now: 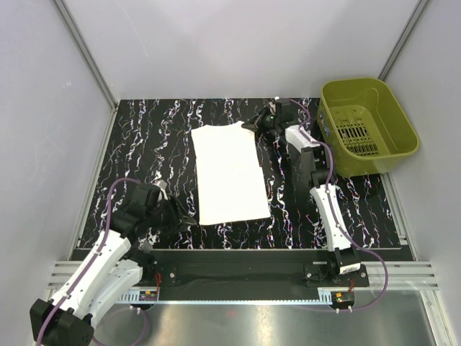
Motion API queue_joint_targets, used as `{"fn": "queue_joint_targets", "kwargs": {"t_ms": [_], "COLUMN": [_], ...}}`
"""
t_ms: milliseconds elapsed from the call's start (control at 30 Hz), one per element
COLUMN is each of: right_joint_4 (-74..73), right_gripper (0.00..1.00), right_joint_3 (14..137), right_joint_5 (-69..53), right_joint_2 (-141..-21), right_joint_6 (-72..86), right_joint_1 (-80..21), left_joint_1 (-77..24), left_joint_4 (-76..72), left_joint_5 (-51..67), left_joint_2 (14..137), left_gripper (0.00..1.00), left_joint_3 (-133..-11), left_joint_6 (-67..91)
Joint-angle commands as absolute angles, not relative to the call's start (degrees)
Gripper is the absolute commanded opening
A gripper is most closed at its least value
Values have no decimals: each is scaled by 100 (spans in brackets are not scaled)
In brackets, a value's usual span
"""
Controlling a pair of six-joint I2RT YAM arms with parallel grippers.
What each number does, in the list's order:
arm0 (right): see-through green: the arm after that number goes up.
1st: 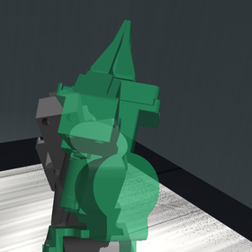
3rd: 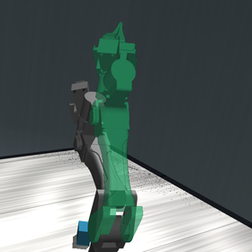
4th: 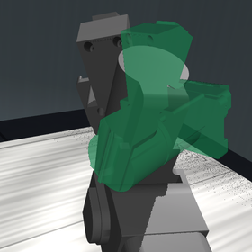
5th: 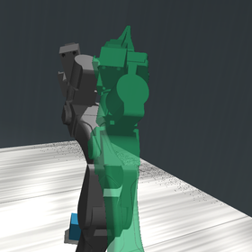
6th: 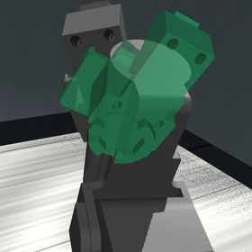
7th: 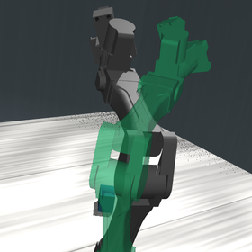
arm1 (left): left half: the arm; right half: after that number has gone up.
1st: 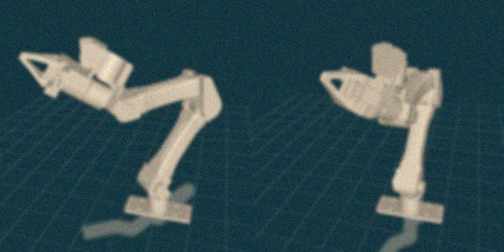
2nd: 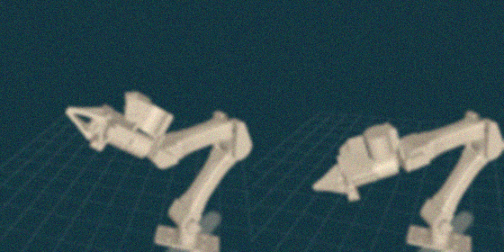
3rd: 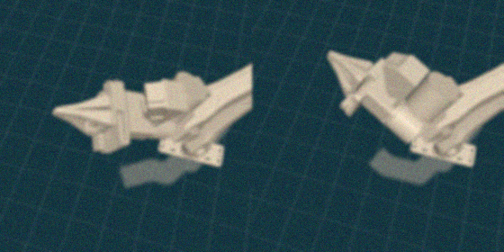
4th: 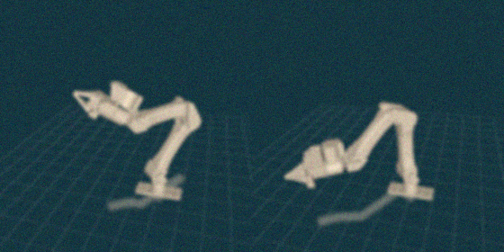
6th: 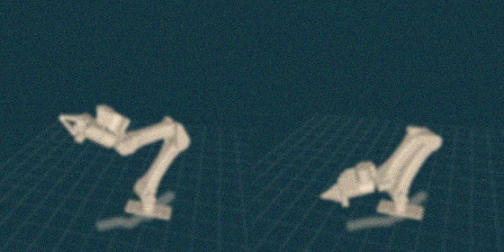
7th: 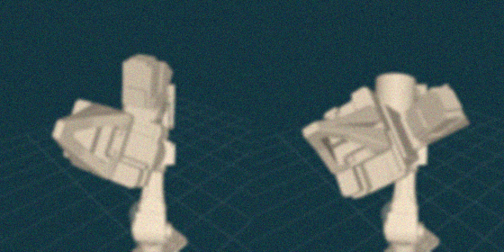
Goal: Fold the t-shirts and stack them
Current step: Fold the tshirt
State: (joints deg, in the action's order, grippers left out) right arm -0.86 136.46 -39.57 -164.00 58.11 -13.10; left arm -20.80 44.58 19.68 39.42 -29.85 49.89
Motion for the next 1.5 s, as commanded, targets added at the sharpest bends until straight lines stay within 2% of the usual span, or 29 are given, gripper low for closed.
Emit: {"fn": "queue_joint_targets", "kwargs": {"t_ms": [0, 167, 300, 333, 400, 433, 467, 567, 633, 767, 800, 867, 900, 1000, 1233, 1333, 1467], "right_joint_4": [-693, -1694, -2731, -2742, -2838, -2935, -3031, -3287, -2963, -1427, -1154, -1212, -1361, -2423, -3076, -2884, -2585], "right_gripper": [1, 3, 23, 32, 40, 48, 99, 100, 100, 100, 100, 100, 95, 71, 74, 74, 66], "right_joint_3": [14193, 15143, 14355, 13691, 13081, 12634, 12421, 11648, 10761, 9100, 8575, 8123, 7721, 7244, 5662, 5064, 4475], "right_joint_5": [-3762, -3579, -2902, -2839, -2734, -2672, -2576, -2653, -2881, -5118, -5211, -5125, -4976, -4422, -3771, -3893, -3955], "right_joint_2": [-16629, -16191, -14438, -14110, -13277, -13037, -12799, -11738, -11279, -10451, -10224, -9750, -9582, -9203, -8394, -8218, -8121], "right_joint_6": [5450, 4739, 3335, 3218, 3051, 2945, 2849, 2365, 2706, 3767, 4101, 3939, 3781, 3034, 2496, 2671, 2786], "right_joint_1": [-1301, -1318, -1503, -1555, -1582, -1617, -1643, -1758, -1714, -1372, -1336, -1362, -1388, -1398, -1397, -1397, -1397], "left_joint_1": [-2092, -2092, -2092, -2092, -2092, -2092, -2092, -2092, -2092, -2092, -2092, -2092, -2100, -2092, -2118, -2145, -2153], "left_joint_4": [4500, 4211, 3815, 3727, 3420, 3341, 3192, 2902, 2822, 2297, 2146, 1750, 1697, 1503, 1641, 1872, 1451], "left_joint_5": [1820, 1811, 1819, 1828, 1828, 1828, 1785, 1732, 1740, 1810, 1845, 1846, 1811, 1732, 1522, 1363, 1538], "left_joint_2": [3920, 3797, 3665, 3648, 3639, 3630, 3647, 3718, 3832, 4060, 4104, 4271, 4341, 4806, 5844, 5968, 6082], "left_gripper": [50, 60, 63, 63, 66, 66, 67, 68, 68, 62, 60, 55, 53, 47, 46, 51, 52], "left_joint_3": [-3146, -2866, -2567, -2462, -2347, -2268, -2241, -2162, -2162, -2066, -1944, -1802, -1741, -1731, -2082, -2118, -1855], "left_joint_6": [5036, 5141, 5369, 5405, 5510, 5546, 5589, 5678, 5669, 5730, 5852, 6072, 6108, 6152, 6170, 6275, 6617]}}
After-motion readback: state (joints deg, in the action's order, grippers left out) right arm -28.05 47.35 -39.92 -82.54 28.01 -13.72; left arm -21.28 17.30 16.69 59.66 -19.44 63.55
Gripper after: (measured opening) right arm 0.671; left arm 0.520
